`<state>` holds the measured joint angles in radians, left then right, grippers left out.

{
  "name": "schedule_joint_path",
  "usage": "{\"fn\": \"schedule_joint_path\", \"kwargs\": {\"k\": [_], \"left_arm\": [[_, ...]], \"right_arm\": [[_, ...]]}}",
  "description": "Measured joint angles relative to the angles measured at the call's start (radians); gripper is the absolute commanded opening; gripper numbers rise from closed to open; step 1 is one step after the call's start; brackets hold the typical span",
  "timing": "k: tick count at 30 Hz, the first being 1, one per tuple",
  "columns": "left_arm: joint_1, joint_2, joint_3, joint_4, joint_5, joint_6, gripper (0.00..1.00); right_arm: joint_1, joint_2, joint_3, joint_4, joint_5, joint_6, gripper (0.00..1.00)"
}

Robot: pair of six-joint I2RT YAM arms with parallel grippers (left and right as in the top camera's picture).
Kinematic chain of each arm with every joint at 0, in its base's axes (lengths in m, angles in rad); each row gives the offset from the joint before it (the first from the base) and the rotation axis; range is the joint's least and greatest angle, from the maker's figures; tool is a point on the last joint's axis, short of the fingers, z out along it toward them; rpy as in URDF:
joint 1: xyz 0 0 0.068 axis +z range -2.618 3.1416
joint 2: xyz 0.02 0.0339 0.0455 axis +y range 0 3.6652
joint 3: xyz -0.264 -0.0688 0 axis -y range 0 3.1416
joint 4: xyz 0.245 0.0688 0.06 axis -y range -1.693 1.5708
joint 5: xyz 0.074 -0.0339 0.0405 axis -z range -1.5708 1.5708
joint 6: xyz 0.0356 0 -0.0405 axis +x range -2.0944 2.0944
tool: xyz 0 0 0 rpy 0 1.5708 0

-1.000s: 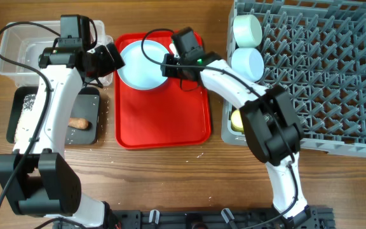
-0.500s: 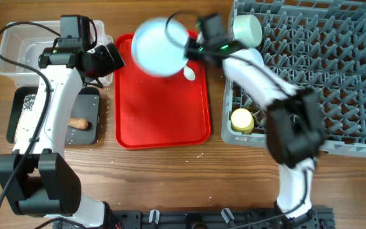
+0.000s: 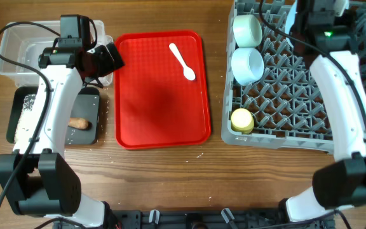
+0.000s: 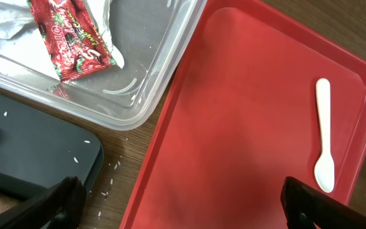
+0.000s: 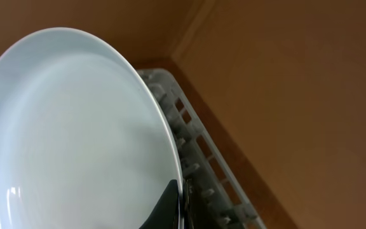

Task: Sort waste into correct bins and load items into the dishwasher rack
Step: 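Stand the light-blue plate upright in the rack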

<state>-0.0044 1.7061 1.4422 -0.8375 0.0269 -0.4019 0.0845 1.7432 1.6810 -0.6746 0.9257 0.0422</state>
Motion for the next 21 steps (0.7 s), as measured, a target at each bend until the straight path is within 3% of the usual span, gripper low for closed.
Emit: {"fn": "schedule_joint_path", "kwargs": {"k": [8, 9, 11, 13, 18, 21], "left_arm": [[0.000, 0.000, 0.000, 0.000, 0.000, 0.000, 1.00], [0.000, 0.000, 0.000, 0.000, 0.000, 0.000, 1.00], [0.000, 0.000, 0.000, 0.000, 0.000, 0.000, 1.00], [0.000, 0.000, 0.000, 0.000, 0.000, 0.000, 1.00], [0.000, 0.000, 0.000, 0.000, 0.000, 0.000, 1.00], [0.000, 0.000, 0.000, 0.000, 0.000, 0.000, 1.00]], "right_arm": [[0.004, 0.172, -0.005, 0.000, -0.050, -0.078, 0.04], [0.005, 0.177, -0.005, 0.000, -0.071, -0.082, 0.09], [0.010, 0.178, -0.005, 0.005, -0.116, -0.090, 0.68], [0.015, 0.178, -0.005, 0.013, -0.175, -0.092, 1.00], [0.044, 0.164, -0.005, -0.015, -0.308, -0.027, 1.00], [0.064, 0.000, -0.007, -0.010, -0.657, 0.066, 1.00]]}}
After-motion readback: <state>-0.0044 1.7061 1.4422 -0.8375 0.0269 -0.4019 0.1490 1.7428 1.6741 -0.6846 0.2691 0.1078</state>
